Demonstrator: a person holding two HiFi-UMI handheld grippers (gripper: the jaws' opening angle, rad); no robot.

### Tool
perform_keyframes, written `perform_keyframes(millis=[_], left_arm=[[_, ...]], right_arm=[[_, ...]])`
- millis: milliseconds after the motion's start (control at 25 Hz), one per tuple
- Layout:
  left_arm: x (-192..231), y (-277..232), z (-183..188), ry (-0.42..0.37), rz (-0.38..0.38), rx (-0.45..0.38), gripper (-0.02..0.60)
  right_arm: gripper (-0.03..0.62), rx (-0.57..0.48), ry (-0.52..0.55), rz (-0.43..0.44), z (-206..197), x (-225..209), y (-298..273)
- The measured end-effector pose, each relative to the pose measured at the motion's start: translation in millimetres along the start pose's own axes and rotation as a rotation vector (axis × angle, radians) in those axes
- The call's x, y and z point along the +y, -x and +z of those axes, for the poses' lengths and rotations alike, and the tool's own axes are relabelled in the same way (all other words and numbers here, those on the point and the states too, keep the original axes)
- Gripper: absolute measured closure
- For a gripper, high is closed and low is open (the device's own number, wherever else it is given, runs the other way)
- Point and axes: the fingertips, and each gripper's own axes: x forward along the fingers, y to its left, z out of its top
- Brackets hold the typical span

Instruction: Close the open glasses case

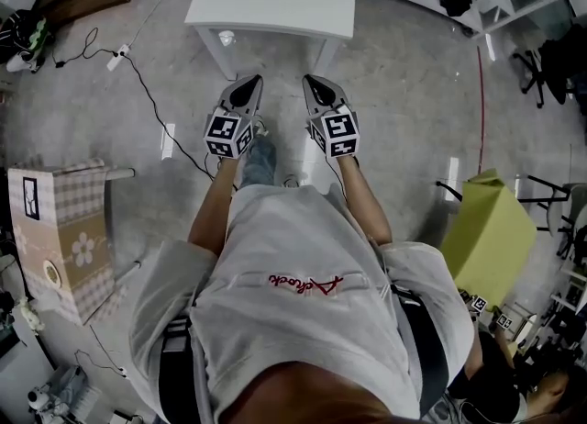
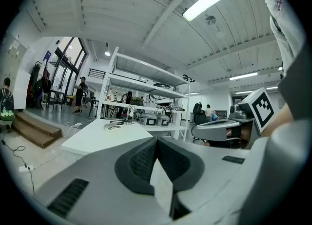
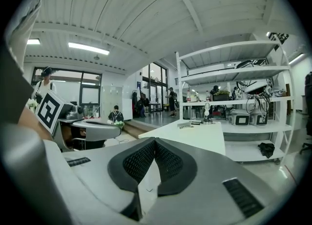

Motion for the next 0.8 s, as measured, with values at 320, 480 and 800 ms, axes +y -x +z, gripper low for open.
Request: perform_keyframes(millis=[320,480,800], left_arm=[[32,-45,7,0.003,-0.029,0.01,0.555],[49,-70,16,0.004,-0.039,-0.002,0.555],[92,-112,31,0.012,-0.062,-0.004,0.555]], right_arm=[[0.569,0.036,-0.007,-0.012,-2,-22,-48],[0.569,0.044,0.0,-0.006,0,-32,-75],[0.569,0.057,0.004,-0.029,10,-56,-131]])
